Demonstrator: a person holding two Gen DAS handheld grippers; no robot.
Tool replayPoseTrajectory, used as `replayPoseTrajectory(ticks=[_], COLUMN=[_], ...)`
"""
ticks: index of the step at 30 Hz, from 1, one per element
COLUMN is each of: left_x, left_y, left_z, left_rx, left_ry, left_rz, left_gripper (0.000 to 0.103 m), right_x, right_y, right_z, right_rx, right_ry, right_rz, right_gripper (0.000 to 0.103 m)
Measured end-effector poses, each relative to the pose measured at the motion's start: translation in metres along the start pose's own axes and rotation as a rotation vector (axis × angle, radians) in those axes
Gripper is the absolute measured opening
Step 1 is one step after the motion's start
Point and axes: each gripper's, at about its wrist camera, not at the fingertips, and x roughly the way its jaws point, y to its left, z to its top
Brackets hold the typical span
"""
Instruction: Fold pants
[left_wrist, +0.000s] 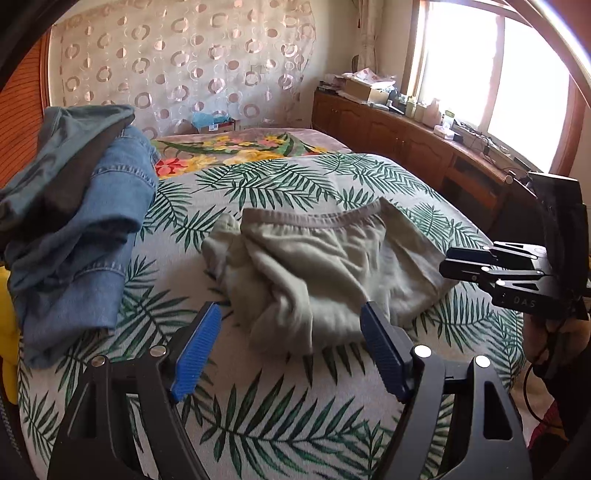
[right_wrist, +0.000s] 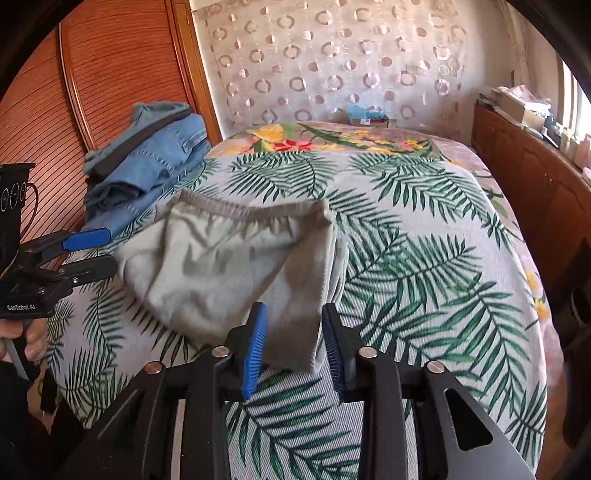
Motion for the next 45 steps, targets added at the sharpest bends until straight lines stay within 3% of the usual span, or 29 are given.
replayPoseTrajectory(ticks=[5,7,19,23,27,30,35,41,45], left_x=[-0.003,-0.002,0.006,0.001,-0.016,-0.016,-0.02,-0.01,0.001], left_y=[0.002,0.003,0.004,0.005,0.011,0.026,0.031,0.019,0.011], left_z=[-0.013,-0.015,-0.007,-0.009,-0.014,-0.022,-0.019,-0.014,-0.009], left_rx=[0.009,0.008,0.012,0.015,0.01,-0.021,-0.038,-0.014,0.003], left_ry=[0.012,0.014,0.018,0.016,-0.021,0.007,0.0,0.012,0.013], left_rz=[-0.007,-0.02,-0.013,-0.021,0.003,0.063,0.033,-0.023,-0.042], left_gripper=[0.069,0.056,0.03,0.008,0.001,0.001,0.002,0.039,0.042], right_x=[0.009,0.011,0.017,0.017,0.017,0.017,0.017,0.018,0.018], right_y=[-0.002,-0.003,0.005,0.005,0.004,0.004,0.004,0.004,0.004], right_z=[-0.003,-0.003,-0.004,-0.004,-0.004,-0.004,-0.004,-0.004,-0.004], right_rx=[-0.006,0.0,-0.025,-0.023,-0.027,-0.027,-0.027,-0.028,-0.028], right_ry=[0.031,0.045,0.033,0.033,0.034,0.033,0.034,0.034,0.034], right_rz=[-0.011,-0.014,-0.044,-0.04,-0.043,-0.043,-0.044,-0.042,-0.043], right_gripper=[0.037,0.037,0.04,0.04,0.04,0.04,0.04,0.04,0.04])
